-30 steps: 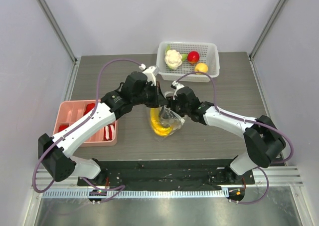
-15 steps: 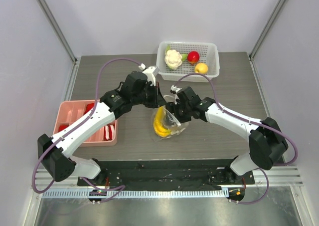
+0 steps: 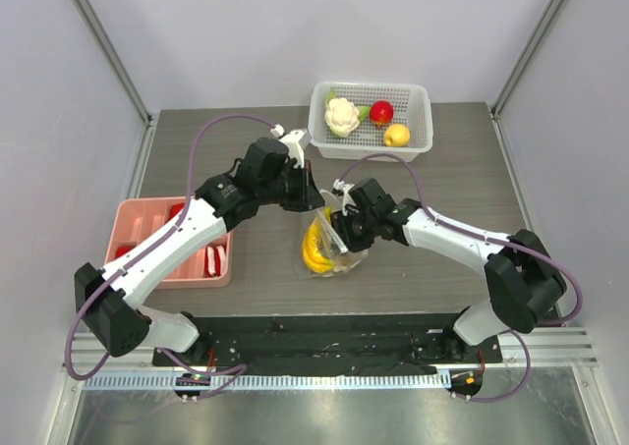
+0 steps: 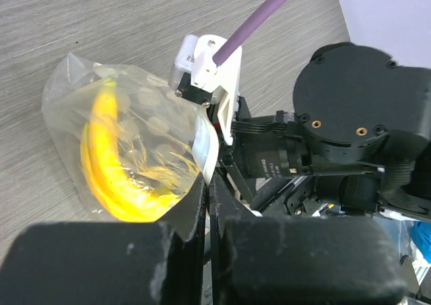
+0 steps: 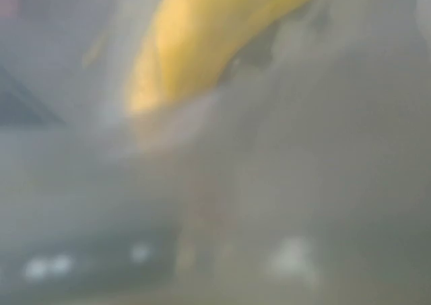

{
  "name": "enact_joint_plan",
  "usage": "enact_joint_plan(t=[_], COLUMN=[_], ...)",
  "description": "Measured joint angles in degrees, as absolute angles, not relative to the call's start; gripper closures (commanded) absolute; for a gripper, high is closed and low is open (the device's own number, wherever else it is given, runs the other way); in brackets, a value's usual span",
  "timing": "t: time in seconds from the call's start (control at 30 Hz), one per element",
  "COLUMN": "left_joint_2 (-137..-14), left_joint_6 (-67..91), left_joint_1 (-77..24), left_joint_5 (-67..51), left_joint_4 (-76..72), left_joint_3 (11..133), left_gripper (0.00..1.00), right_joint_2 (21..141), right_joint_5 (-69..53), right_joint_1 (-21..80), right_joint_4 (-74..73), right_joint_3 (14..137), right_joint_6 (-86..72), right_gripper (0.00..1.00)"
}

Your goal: Open the zip-top bag and remove the fake food

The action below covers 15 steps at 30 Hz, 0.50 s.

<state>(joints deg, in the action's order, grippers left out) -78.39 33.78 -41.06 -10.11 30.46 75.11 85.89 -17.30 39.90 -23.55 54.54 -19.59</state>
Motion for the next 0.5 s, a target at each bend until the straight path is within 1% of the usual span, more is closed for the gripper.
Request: enact_joint_plan(t=[0.33,0.43,0.5], left_joint_2=[-78.52,-78.52,-78.52], left_joint_6=[33.82,34.02,34.06], left_joint_1=[-40.73,-40.49,-40.45], left_joint_5=[-10.74,-11.62,-12.08], left_joint_4=[31.05,30.41,30.15], left_joint_3=[76.71,76.75,76.95], left_gripper=[1.00,1.00,1.00], right_joint_2=[84.55,84.64,84.99], right_joint_5=[-16.80,-18.41,-19.99], right_joint_1=[40.07,40.07,40.21], right_joint_4=[-16.53,-13.06,-10.28], right_joint_3=[52.14,51.92,51.88], right_joint_6=[-21.15,-21.39,-21.56], right_gripper=[0.54,0.49,0.44])
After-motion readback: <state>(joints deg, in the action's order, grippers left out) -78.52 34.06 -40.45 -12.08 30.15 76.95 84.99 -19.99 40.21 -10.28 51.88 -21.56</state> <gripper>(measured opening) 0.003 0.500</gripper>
